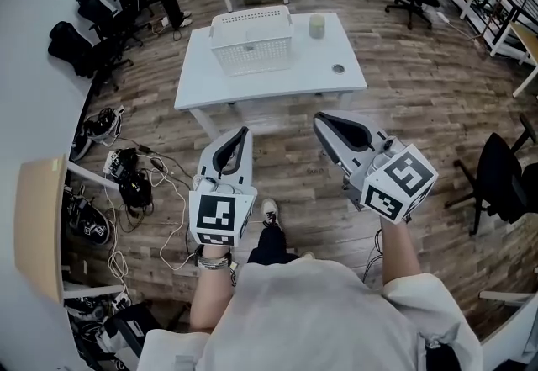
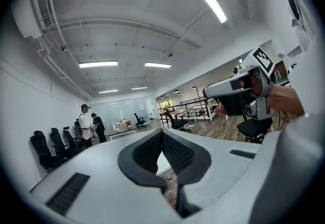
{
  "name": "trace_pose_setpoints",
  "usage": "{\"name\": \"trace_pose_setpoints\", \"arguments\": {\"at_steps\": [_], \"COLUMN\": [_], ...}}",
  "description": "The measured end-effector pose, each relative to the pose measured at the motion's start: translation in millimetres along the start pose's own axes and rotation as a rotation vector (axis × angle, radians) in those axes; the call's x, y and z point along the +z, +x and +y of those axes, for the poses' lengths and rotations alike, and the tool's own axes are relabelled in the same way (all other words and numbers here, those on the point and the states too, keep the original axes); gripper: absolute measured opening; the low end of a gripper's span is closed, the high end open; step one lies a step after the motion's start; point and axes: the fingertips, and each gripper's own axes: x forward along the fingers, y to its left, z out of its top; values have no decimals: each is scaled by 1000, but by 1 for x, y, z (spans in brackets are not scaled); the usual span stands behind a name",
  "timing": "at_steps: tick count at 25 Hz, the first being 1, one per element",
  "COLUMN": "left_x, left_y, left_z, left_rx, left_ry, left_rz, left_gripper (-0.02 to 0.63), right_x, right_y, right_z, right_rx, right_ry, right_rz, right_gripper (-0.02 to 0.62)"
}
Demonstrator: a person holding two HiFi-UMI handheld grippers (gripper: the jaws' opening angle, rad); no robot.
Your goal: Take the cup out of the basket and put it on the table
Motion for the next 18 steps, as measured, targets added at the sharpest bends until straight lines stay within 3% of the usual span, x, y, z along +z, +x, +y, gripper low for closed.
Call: {"name": "trace_pose_setpoints", "arguments": {"at_steps": [4,10,18], "left_x": [-8,-19,-27], "left_y": [31,91,155], "left_z": [24,84,147], "left_rx": [-5,-31,-45], "left_ry": [3,36,64], "left_rz": [-5,-25,-26], "left_gripper": [0,0,0], "right_x": [-3,-5,-12], "right_y": [30,96,169], "right_z": [-19,-67,-110], "right_rx": [18,-44,-46], "right_ry": [-2,-19,-14], "right_rz": [-1,-24,-5], "right_gripper": [17,17,17]}}
